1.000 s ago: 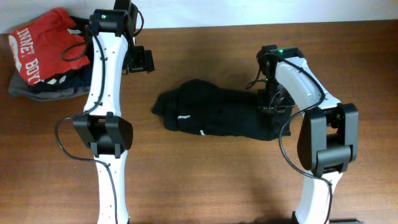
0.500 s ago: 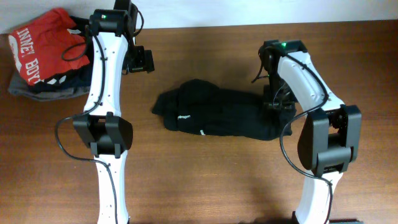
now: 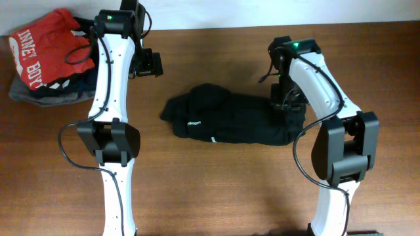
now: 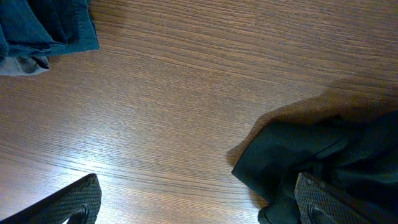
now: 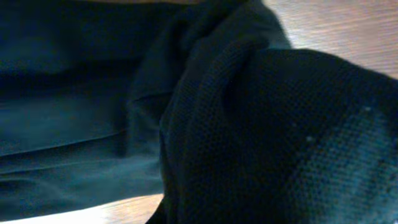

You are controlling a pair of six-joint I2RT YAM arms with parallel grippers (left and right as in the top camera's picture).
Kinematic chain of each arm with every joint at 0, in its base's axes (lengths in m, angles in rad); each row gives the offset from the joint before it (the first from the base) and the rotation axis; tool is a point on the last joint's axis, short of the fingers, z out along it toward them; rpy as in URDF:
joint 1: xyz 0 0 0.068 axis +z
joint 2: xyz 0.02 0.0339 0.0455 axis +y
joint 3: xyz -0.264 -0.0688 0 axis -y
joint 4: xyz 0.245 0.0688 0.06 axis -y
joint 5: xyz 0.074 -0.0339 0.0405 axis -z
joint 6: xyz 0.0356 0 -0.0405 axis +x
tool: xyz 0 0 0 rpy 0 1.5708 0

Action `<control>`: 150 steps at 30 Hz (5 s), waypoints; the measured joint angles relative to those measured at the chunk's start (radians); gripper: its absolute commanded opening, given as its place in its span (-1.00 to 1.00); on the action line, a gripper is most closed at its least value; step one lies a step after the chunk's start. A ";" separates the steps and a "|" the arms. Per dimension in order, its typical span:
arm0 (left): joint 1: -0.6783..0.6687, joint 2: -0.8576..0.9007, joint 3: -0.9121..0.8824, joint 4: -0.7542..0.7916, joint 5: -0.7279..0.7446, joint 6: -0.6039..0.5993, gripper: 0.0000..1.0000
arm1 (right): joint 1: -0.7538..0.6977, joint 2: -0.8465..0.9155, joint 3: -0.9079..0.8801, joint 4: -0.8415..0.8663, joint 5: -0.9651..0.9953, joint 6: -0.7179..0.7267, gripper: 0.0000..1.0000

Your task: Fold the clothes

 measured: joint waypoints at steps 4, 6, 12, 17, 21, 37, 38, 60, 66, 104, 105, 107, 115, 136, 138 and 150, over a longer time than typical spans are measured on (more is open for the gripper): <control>0.000 0.000 0.000 0.000 0.000 0.000 0.98 | 0.026 0.000 -0.006 0.021 -0.029 0.002 -0.33; 0.000 0.000 0.000 0.000 0.000 0.000 0.98 | 0.037 0.000 -0.011 0.031 -0.040 0.000 -0.32; 0.000 0.000 0.000 0.000 0.000 0.000 0.98 | 0.063 0.000 -0.021 0.061 -0.096 -0.001 -0.24; 0.000 0.000 0.000 0.000 0.000 0.000 0.98 | 0.069 0.000 -0.021 0.062 -0.132 0.001 -0.10; 0.000 0.000 0.000 0.000 0.000 0.000 0.98 | 0.069 0.000 -0.014 0.027 -0.172 -0.012 -0.04; 0.000 0.000 0.000 0.000 0.000 0.000 0.99 | -0.127 0.002 0.190 -0.021 -0.343 -0.153 -0.62; 0.000 0.000 0.000 0.000 0.000 0.000 0.99 | -0.150 0.002 0.183 -0.015 -0.381 -0.188 -0.63; 0.000 0.000 0.000 0.000 0.004 0.000 0.98 | -0.314 0.016 -0.444 0.510 -1.099 -0.575 0.19; 0.000 0.000 0.000 0.000 0.004 0.000 0.98 | -0.315 0.016 -0.438 0.474 -1.125 -0.573 0.22; -0.005 0.000 0.000 0.000 0.007 0.000 0.98 | -0.438 -0.132 -0.581 0.491 -0.842 -0.495 0.97; -0.007 0.000 0.000 0.000 0.007 0.000 0.98 | -0.438 -0.133 -0.591 0.505 -0.861 -0.492 0.97; -0.008 0.000 0.000 0.000 0.007 0.000 0.99 | -0.437 -0.135 -0.603 0.518 -0.887 -0.490 0.99; -0.012 0.000 0.000 0.000 0.007 0.000 0.99 | -0.405 -0.134 -0.634 0.589 -0.900 -0.420 -0.17; -0.012 0.000 0.000 0.000 0.007 0.000 0.98 | -0.411 -0.129 -0.380 0.280 -0.484 -0.315 -0.83; -0.012 0.000 0.000 0.000 0.007 0.000 0.98 | -0.396 -0.129 -0.344 0.257 -0.393 -0.289 -0.82; -0.012 0.000 0.000 0.000 0.007 0.000 0.99 | -0.107 -0.129 -0.319 0.225 0.056 -0.128 -0.79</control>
